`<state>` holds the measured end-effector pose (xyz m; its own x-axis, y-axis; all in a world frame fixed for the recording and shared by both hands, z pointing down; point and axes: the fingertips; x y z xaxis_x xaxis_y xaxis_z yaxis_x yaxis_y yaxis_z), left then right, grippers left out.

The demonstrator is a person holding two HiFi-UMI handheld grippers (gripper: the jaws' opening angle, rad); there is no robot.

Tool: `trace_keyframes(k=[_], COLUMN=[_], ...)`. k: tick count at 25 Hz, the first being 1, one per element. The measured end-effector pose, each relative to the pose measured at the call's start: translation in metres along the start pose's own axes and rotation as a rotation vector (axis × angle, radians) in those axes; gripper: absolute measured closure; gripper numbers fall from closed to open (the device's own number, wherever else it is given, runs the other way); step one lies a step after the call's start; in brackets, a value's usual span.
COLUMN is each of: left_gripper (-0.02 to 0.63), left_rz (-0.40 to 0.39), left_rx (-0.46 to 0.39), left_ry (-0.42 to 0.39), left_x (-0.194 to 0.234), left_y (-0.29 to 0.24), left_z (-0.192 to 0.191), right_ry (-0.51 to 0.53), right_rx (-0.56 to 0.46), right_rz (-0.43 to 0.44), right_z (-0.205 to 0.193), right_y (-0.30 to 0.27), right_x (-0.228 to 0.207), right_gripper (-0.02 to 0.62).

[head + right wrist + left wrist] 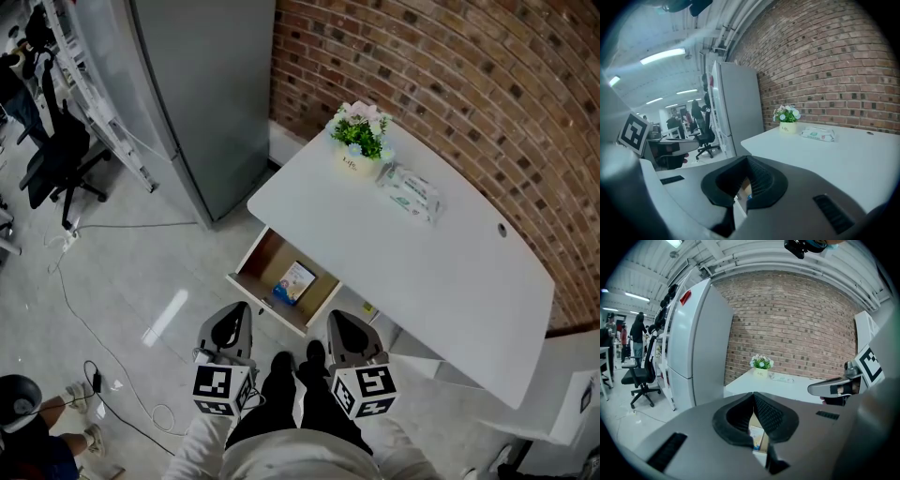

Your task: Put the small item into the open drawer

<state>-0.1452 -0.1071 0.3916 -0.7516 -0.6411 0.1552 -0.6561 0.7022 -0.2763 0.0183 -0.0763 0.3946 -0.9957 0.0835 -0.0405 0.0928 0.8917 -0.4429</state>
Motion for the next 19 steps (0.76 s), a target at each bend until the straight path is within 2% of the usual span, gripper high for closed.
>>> trace_keyframes(k=[7, 19], left_gripper=[0.588, 0.588], left_rz=[0.004, -0.01], left_rx=[-0.01, -0.024], left_ry=[0.039, 0.03], left_x=[0.0008, 0.0014], left_y=[-0.0009, -0.0056], left_z=[-0.0009, 0.002], right_ry=[0.003, 0.025], right_rx=[-0.015, -0.026], right_rz=[0.005, 0.006], right_z=[0.0041, 0.0036], right_y=[0.0023, 0.0], right_x=[0.0014, 0.0052], right_gripper=[0.569, 0.569])
Point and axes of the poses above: the fingertips, and each gripper's own axes: y backward along the fingers, x to its left, z out of its top, and after that the axes turned 11 degrees about -z, right-handed
